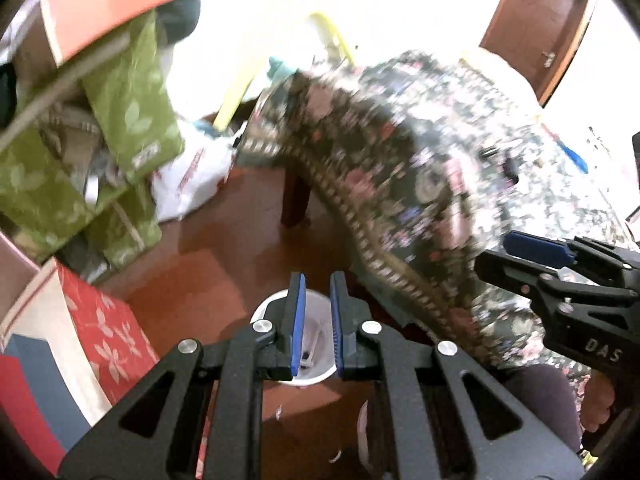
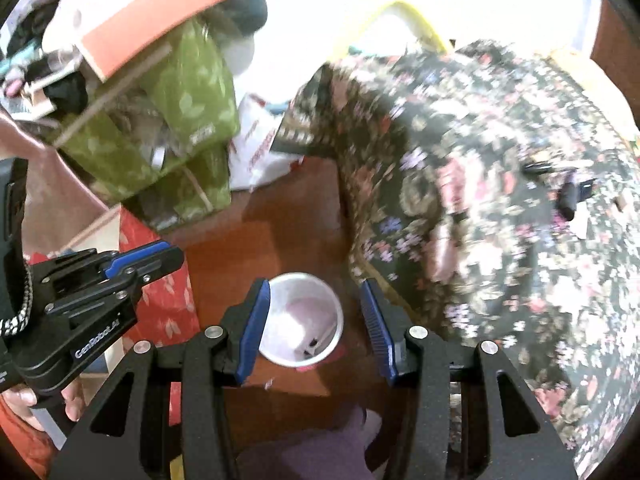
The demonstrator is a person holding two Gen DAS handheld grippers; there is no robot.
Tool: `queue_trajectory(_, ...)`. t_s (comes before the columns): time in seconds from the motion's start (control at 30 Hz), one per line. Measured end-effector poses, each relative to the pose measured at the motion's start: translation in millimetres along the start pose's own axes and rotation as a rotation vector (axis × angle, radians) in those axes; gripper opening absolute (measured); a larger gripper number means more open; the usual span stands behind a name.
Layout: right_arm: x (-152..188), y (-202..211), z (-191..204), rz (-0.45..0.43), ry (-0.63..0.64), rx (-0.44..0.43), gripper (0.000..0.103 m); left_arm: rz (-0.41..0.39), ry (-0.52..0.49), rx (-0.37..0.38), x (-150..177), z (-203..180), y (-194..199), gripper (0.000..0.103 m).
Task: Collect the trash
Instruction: 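Open both tools to drop the pen and razor into the bin, then grasp the purple spray bottle with the left tool while the right tool grasps the black card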
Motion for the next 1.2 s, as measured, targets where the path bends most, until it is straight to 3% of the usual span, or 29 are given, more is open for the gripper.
queue_trajectory(0.23,-8,59,-26,-0.136,-0.009,0.059,0.044,-0.127,-0.045,0.04,-29,-48,46,0.01)
queue_trajectory(0.4,-9,106,-56,-0.22,-0.01,0.111,0.044,-0.16,-0.079,0.097,-45,-92,64,0.01)
queue_trajectory(0.43,-8,113,-62,-0.23,-0.01,0.121,0.044,-0.162,-0.084,0.106,-49,-103,66,0.012)
queue_trajectory(0.5,-7,131,-79,-0.252,-0.015,0.15,0.044,-0.168,-0.092,0.112,-58,-123,67,0.041)
queue_trajectory(0.57,-6,147,-99,-0.273,-0.029,0.176,0.044,-0.195,-0.09,0.114,-67,-140,70,0.055)
queue_trajectory(0.67,-4,171,-129,-0.296,-0.049,0.206,0.044,-0.221,-0.093,0.12,-79,-164,70,0.058)
queue_trajectory(0.73,-4,188,-154,-0.31,-0.063,0.262,0.057,-0.213,-0.099,0.134,-87,-182,65,0.06)
queue_trajectory(0.77,-4,195,-165,-0.32,-0.069,0.28,0.072,-0.206,-0.1,0.14,-91,-191,61,0.062)
queue_trajectory(0.8,-4,200,-173,-0.331,-0.074,0.293,0.081,-0.199,-0.098,0.145,-95,-200,55,0.064)
queue_trajectory(0.83,-3,207,-183,-0.346,-0.08,0.306,0.082,-0.196,-0.098,0.147,-96,-206,52,0.065)
queue_trajectory(0.93,-2,212,-216,-0.346,-0.11,0.346,0.083,-0.177,-0.102,0.144,-103,-226,34,0.067)
queue_trajectory(1.2,-3,169,-276,-0.275,-0.214,0.313,0.083,-0.113,-0.116,0.138,-111,-261,-21,0.067)
Point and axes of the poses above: each gripper's, at about its wrist camera, not at the fingertips, and y roughly against the way its jaws point, z to its left, x to its underside, the point moved 9 cm from there along -y, roughly the way its jaws point, and after that the axes turned 13 degrees about -x, right-handed, at the moved point
